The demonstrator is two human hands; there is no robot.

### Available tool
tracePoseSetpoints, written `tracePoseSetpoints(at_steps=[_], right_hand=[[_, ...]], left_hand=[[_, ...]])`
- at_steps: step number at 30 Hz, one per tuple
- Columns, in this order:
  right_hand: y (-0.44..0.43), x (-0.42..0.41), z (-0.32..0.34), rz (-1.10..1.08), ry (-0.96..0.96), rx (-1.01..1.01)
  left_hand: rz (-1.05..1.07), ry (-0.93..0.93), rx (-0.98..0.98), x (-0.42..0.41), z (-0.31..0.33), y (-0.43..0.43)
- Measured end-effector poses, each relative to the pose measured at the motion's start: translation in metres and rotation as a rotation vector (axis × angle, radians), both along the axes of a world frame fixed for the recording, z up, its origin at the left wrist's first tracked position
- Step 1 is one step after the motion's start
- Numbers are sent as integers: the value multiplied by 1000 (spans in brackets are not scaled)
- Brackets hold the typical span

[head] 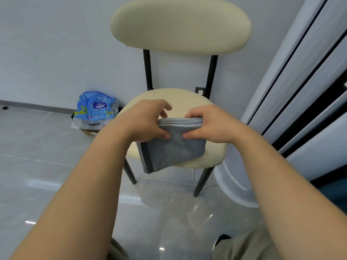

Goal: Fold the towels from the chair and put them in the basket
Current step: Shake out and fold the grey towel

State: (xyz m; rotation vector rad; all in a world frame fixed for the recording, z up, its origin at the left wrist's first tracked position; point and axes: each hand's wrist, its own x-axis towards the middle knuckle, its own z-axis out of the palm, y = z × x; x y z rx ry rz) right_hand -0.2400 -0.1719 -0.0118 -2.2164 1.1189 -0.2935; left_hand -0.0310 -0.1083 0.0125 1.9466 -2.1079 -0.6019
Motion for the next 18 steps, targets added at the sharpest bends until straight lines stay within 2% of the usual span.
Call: tracePoseSetpoints(at_steps=[2, 5, 8, 10, 12, 14, 15, 16, 18], right_hand=[[6, 2, 8, 21, 183, -9], [28, 6, 21, 136, 443, 20], [52, 9, 36, 223, 684, 139], [64, 17, 51, 256, 770, 190], [65, 25, 78, 240, 775, 130], [61, 28, 120, 200, 737, -85], [62, 28, 142, 180, 700, -268], [59, 27, 158, 127, 632, -515], [57, 27, 161, -51, 336, -977]], left_hand=[[15, -80, 83, 0, 6, 10], [-78, -204, 160, -4, 6, 34], [-172, -293, 264, -13, 10, 60], [-200, -358, 318, -19, 25, 74], [-168, -462, 270, -22, 54, 78], [-95, -531, 66, -19, 94, 75], [-49, -541, -97, -15, 111, 74], [3, -547, -315, -8, 123, 71], [77, -508, -793, 6, 122, 65]])
